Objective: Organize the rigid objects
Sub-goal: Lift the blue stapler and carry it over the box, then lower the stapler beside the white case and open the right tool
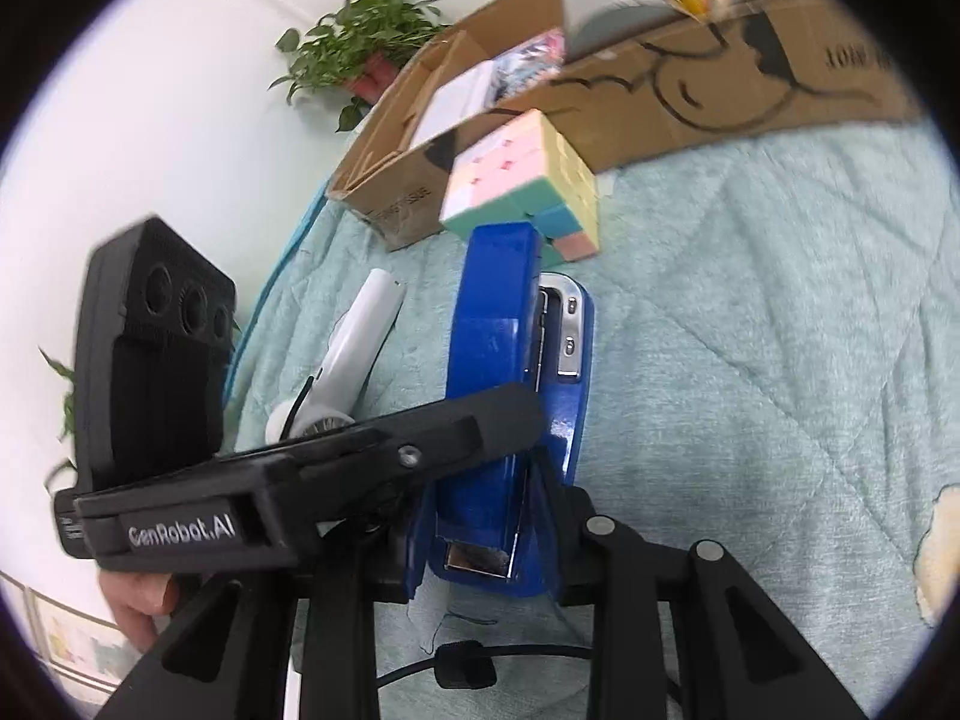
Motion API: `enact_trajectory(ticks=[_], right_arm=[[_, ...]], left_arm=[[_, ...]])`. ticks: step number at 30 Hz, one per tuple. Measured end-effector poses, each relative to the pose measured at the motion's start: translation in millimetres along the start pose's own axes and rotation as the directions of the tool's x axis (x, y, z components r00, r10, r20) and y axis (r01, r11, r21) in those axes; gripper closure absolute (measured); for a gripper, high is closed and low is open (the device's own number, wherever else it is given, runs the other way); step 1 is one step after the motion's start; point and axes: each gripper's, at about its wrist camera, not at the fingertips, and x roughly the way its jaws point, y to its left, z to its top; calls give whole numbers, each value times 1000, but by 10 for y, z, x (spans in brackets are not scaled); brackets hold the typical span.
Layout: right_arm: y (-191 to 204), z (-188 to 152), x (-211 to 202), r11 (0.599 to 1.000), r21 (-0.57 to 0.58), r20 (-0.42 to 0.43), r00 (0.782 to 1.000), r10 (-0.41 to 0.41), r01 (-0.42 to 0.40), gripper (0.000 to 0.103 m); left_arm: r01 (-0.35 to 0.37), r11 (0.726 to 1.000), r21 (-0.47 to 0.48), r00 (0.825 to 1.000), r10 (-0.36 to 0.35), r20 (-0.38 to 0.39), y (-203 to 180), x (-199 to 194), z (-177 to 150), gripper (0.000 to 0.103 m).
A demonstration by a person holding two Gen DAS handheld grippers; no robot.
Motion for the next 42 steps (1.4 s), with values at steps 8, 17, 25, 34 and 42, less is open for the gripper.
enact_trajectory(ticks=[8, 17, 25, 34, 42], right_arm=[[428, 170, -289, 976, -195, 164, 984, -64, 96, 75], [614, 724, -420, 952, -267, 275, 959, -75, 151, 75], [594, 1338, -343, 953, -252, 281, 955, -94, 168, 75], [307, 1939, 91, 965, -184, 182, 972, -152, 185, 75], [125, 1889, 376, 952, -157, 97, 964, -249, 262, 75]], left_arm=[[-16, 997, 75, 987, 4, 158, -285, -520, 237, 47], [-36, 987, 156, 968, -5, 253, -490, -787, 910, 47], [-31, 982, 185, 972, -14, 236, -424, -706, 1784, 47], [20, 995, 101, 993, -32, 116, 57, -128, 2566, 47], [60, 997, 42, 998, -60, 2, 361, 398, 2559, 47]])
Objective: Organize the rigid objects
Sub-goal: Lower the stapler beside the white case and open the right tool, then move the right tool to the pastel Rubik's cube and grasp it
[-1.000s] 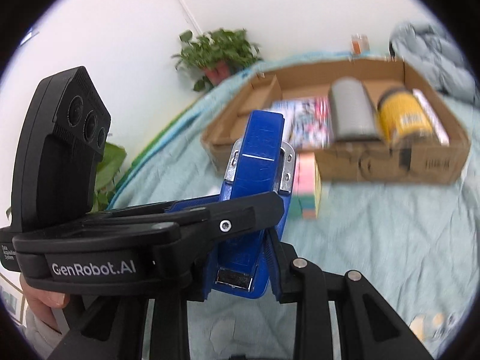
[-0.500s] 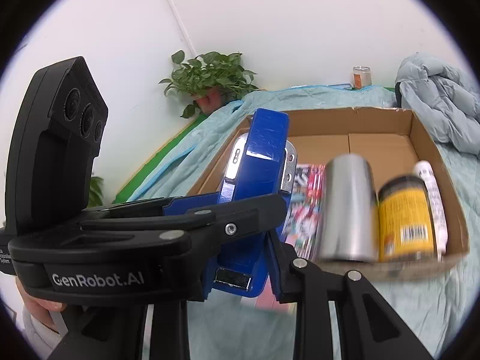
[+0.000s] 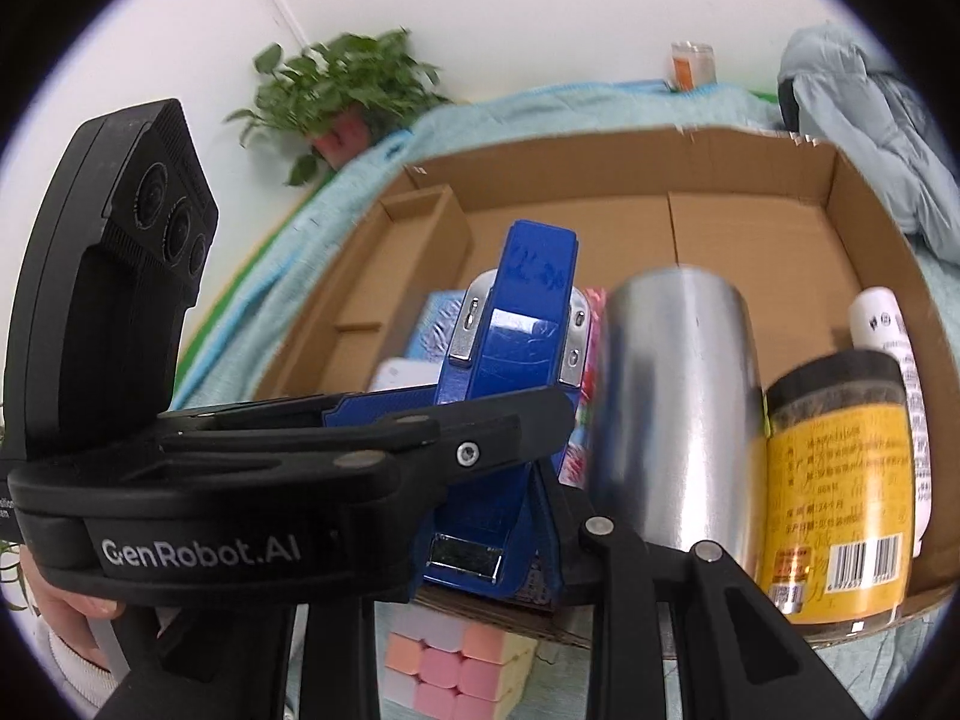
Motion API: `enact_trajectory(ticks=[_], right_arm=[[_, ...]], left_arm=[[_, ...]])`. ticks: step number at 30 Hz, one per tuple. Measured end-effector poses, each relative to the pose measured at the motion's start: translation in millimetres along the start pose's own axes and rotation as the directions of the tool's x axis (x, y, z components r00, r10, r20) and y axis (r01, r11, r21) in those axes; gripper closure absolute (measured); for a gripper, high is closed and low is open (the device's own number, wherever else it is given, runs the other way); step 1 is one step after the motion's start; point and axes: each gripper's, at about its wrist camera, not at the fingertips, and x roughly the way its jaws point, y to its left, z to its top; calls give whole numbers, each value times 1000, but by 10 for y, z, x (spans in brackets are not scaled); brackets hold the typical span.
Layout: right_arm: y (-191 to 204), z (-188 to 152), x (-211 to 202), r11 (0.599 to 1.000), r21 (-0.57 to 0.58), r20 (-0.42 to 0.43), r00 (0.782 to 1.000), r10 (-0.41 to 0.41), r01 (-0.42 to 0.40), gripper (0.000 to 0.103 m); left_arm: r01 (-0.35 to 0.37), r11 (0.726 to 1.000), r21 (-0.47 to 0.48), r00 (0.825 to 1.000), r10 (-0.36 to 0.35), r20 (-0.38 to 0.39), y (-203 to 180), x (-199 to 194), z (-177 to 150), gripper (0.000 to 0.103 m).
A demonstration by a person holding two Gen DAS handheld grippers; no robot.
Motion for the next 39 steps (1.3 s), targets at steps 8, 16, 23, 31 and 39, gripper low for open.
enact_trajectory(ticks=[8, 16, 23, 31, 39], right_arm=[[20, -79, 62, 997, 29, -51, 997, -64, 66, 75], [143, -148, -325, 992, -21, 140, 983, -117, 121, 31], [224, -571, -670, 990, -104, 246, 967, -71, 99, 6], [266, -883, -797, 977, -212, 236, 971, 31, 21, 6], [29, -1234, -417, 980, -182, 64, 994, 89, -76, 6]], left_arm=[[-38, 999, -1, 999, 38, -34, -5, 132, -65, 44], [-137, 989, 50, 982, 129, 139, -236, -368, -98, 17], [-205, 975, 89, 938, 169, 303, -413, -974, -496, 1], [-239, 970, -44, 897, 238, 374, -242, -1136, -1239, 1], [-94, 991, -97, 980, 109, 164, 21, -576, -1546, 18]])
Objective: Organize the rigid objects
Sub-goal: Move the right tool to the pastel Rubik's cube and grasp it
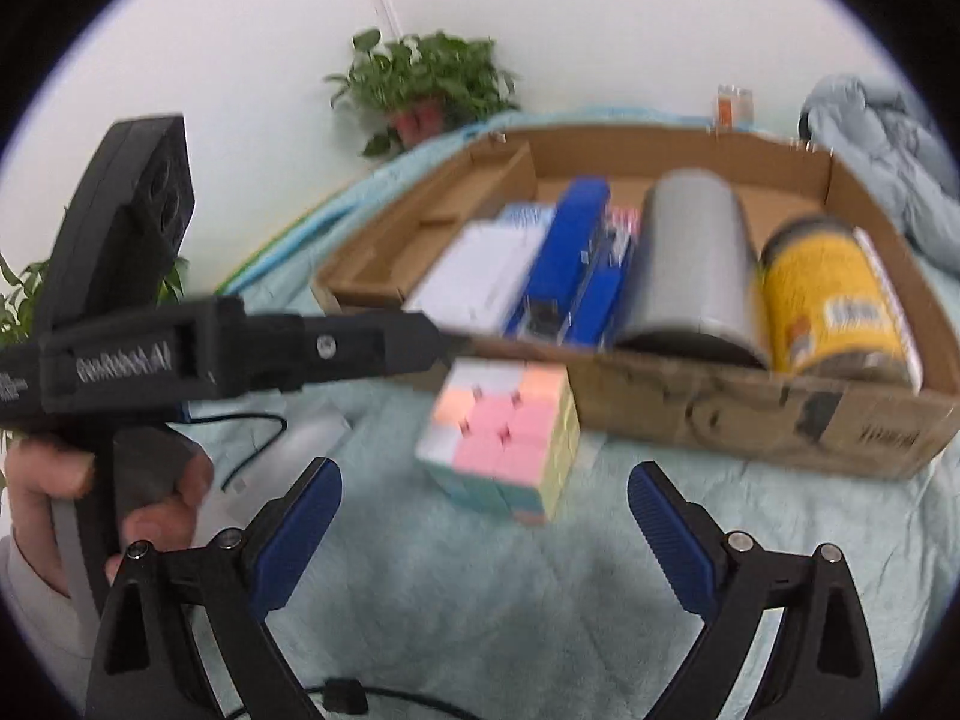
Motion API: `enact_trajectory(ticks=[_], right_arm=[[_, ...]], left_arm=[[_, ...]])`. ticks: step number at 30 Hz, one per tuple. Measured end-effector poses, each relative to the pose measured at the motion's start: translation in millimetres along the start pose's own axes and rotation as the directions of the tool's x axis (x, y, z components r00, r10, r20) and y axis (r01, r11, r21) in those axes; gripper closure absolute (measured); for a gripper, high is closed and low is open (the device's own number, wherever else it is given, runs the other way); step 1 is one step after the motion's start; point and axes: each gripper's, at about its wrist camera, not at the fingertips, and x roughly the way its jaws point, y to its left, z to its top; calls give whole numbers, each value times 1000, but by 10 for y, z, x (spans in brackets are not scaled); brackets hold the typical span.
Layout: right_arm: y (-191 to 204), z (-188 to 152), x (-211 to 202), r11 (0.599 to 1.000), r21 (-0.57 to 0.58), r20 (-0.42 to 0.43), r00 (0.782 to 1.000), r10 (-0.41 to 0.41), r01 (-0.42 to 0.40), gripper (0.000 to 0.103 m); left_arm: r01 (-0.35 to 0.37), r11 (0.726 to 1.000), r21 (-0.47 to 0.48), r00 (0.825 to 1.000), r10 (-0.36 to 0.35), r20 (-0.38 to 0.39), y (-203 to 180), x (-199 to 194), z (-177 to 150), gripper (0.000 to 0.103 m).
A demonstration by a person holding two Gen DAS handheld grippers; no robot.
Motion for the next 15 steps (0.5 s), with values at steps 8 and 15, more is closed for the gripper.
enact_trajectory(ticks=[8, 15], right_arm=[[45, 50, 253, 995, -87, -11, 999, 48, -49, 23], [70, -42, 277, 995, -88, -61, 998, 32, -38, 45]], left_arm=[[79, 996, -44, 989, -83, -123, 13, 434, -28, 42], [70, 996, -48, 988, -75, -132, -6, 388, -188, 43]])
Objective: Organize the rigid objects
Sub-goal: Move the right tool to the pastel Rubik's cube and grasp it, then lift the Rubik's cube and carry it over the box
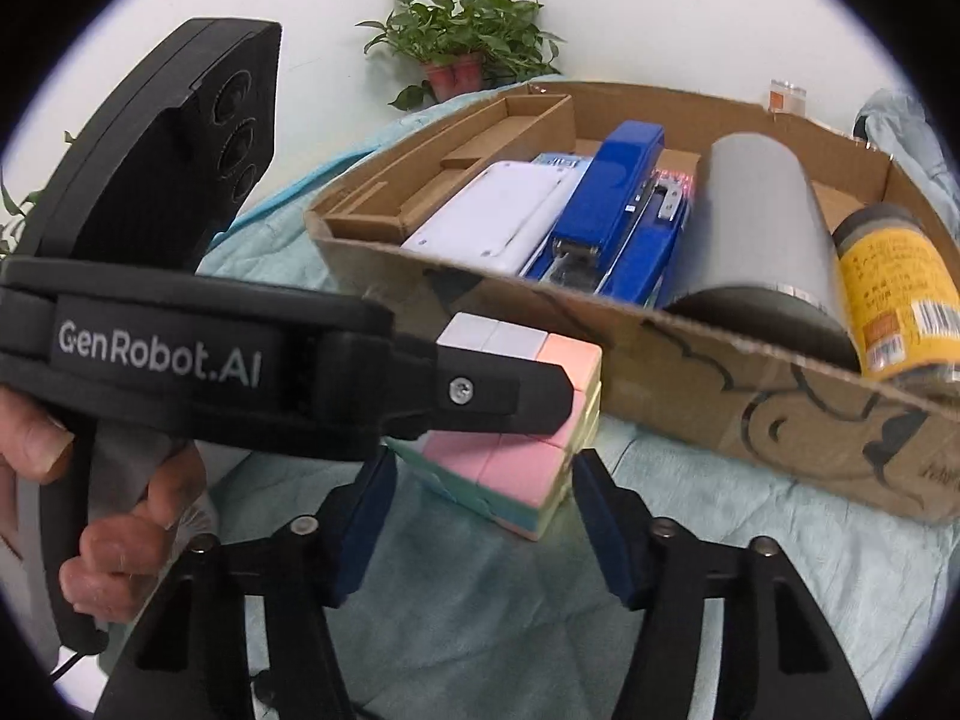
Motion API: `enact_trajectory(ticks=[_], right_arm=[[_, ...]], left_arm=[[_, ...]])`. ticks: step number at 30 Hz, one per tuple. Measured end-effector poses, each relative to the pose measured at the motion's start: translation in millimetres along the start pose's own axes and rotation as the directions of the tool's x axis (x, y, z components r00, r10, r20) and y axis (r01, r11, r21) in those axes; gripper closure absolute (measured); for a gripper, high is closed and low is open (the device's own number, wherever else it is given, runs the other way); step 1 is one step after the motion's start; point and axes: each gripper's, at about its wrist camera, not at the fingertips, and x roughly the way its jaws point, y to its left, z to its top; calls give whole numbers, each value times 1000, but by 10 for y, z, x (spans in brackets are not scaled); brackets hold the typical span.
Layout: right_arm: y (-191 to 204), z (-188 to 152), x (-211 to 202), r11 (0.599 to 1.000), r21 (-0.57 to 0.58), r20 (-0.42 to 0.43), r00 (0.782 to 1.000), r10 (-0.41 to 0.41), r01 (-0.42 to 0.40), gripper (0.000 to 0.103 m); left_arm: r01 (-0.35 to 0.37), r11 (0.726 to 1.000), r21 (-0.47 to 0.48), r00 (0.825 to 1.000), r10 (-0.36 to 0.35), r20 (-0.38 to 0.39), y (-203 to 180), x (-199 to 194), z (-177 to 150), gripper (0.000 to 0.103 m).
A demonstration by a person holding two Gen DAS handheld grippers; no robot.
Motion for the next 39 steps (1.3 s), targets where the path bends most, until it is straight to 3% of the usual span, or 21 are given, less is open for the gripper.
enact_trajectory(ticks=[5, 9, 15, 24, 31, 39], right_arm=[[196, -231, -154, 1000, 3, -57, 998, -3, 3, 45], [228, -326, -234, 1000, 10, -72, 997, 4, -3, 44], [123, -338, -39, 999, 22, -149, 989, -22, 26, 45], [185, -289, 15, 998, 20, -143, 988, -51, 55, 50], [281, -176, -327, 997, -6, -54, 996, -75, 75, 52], [475, 483, -646, 988, -106, 76, 992, -103, 111, 52]], left_arm=[[-19, 1000, 10, 1000, 19, -25, -123, -141, -285, 43], [8, 1000, -19, 999, -9, -33, -139, -184, -464, 43], [40, 999, -26, 999, -41, -33, -111, -105, -437, 39], [14, 999, 34, 1000, -13, -14, -199, -128, -371, 39], [-24, 992, 122, 995, 13, 97, -513, -522, -294, 39], [-35, 978, 203, 970, -16, 244, -810, -1171, 53, 39]])
